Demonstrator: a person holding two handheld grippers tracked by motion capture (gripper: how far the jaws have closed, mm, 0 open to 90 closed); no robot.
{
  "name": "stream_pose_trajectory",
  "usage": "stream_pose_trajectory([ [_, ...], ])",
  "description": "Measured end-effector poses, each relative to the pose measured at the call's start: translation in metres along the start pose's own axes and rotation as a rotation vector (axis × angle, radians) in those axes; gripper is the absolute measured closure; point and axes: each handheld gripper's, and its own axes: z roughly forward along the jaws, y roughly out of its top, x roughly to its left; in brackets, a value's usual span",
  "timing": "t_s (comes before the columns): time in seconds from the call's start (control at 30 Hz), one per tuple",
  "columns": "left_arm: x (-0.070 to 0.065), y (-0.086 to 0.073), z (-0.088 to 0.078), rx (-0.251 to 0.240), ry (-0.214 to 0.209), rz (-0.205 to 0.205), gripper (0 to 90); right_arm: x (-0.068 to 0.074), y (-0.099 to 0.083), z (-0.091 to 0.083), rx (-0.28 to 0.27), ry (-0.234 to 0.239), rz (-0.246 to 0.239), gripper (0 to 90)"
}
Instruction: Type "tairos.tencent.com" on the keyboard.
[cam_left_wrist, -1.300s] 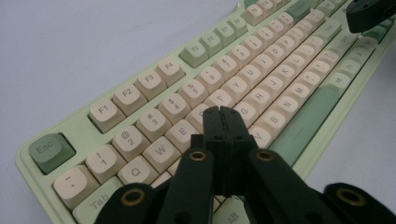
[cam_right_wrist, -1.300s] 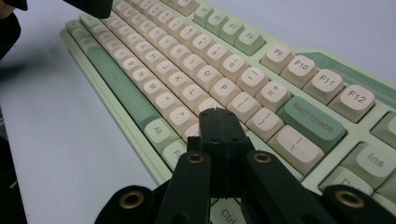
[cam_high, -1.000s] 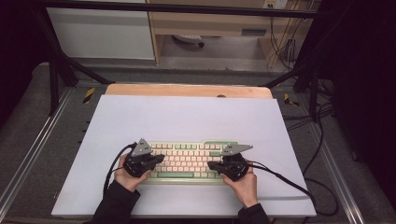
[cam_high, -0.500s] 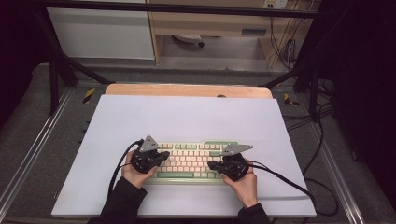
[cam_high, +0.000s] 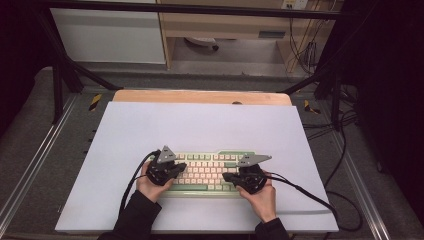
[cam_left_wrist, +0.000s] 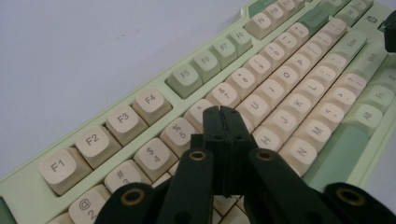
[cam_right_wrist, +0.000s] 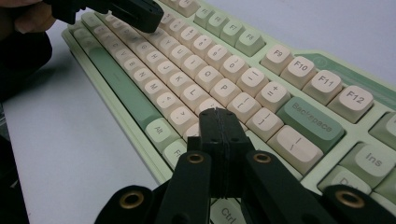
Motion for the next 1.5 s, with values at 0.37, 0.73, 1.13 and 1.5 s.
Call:
stream_pose_trajectory([
  [0.37, 0.000, -0.002, 0.003, 0.001, -0.004, 0.011, 89.9, 0.000, 0.000, -0.001, 0.002, -0.001, 0.002, 90.0],
  [0.73, -0.001, -0.003, 0.001, -0.004, -0.010, 0.018, 89.9, 0.000, 0.000, -0.001, -0.002, -0.002, 0.004, 90.0],
  [1.13, 0.006, -0.009, -0.019, -0.023, -0.006, -0.001, 89.9, 0.000, 0.000, -0.002, -0.003, -0.001, -0.002, 90.0],
  [1.5, 0.013, -0.012, -0.027, -0.029, 0.010, -0.013, 90.0, 0.001, -0.001, -0.002, 0.002, 0.000, -0.007, 90.0],
])
